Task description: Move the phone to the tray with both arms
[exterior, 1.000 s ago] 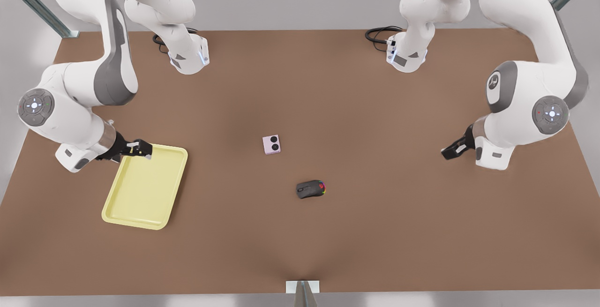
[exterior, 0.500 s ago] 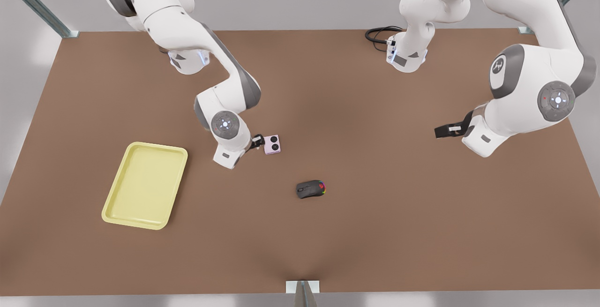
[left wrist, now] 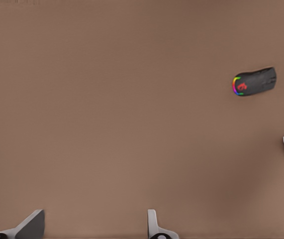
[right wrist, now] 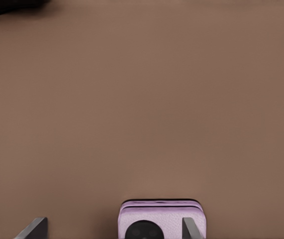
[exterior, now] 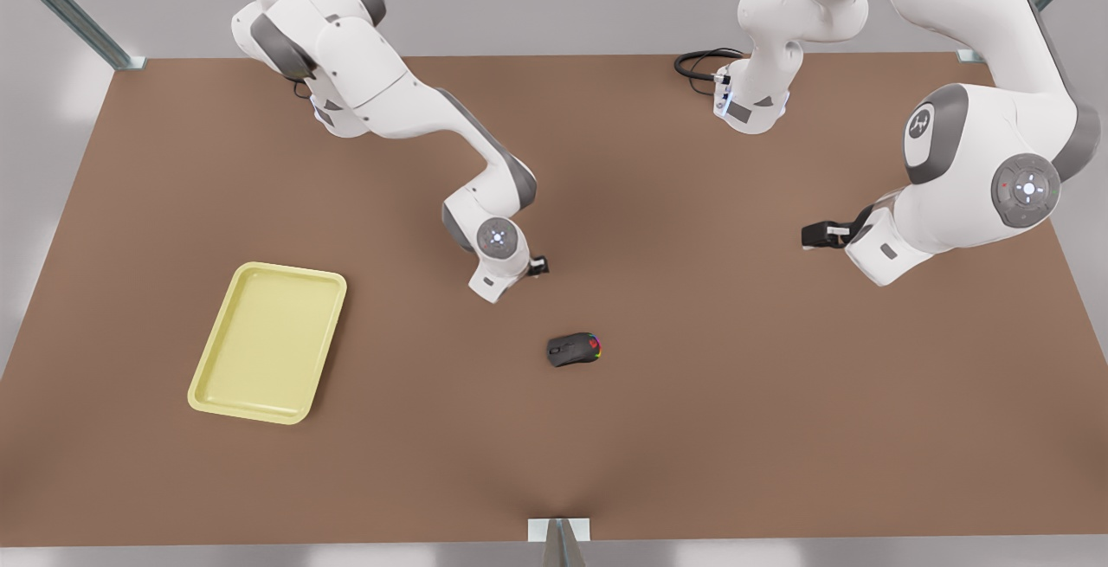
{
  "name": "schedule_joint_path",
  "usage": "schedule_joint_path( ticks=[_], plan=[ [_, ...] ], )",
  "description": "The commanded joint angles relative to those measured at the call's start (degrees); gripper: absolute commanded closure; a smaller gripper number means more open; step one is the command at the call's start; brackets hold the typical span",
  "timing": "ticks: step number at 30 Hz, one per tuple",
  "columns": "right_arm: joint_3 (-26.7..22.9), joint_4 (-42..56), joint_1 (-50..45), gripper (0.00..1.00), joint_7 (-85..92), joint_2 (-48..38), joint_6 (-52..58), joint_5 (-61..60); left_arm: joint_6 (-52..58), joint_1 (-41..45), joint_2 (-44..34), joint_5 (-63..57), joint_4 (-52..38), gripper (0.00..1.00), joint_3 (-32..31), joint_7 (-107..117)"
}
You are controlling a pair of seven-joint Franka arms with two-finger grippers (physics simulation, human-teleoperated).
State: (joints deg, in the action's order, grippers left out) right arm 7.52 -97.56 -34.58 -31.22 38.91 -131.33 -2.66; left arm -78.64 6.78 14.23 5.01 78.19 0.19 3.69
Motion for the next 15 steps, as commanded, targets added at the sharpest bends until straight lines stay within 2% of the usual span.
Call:
schedule_joint_path(
  ticks=[1,6,15],
  plan=[
    [0.04,-0.70,0.04,0.00,-13.70,-0.85,-4.11,1.42,0.07,-0.02,-0.08,0.00,-0.05,0.00,-0.01,-7.74],
    [-0.05,2.19,-0.93,0.00,-9.75,0.64,1.08,3.89,-0.28,-0.19,0.45,-0.08,0.03,0.00,0.08,-7.83],
    [-0.05,-2.37,-0.93,0.00,-1.48,-1.46,2.48,6.79,-0.28,-0.28,1.33,-0.08,0.12,0.00,0.25,-7.74]
  ],
)
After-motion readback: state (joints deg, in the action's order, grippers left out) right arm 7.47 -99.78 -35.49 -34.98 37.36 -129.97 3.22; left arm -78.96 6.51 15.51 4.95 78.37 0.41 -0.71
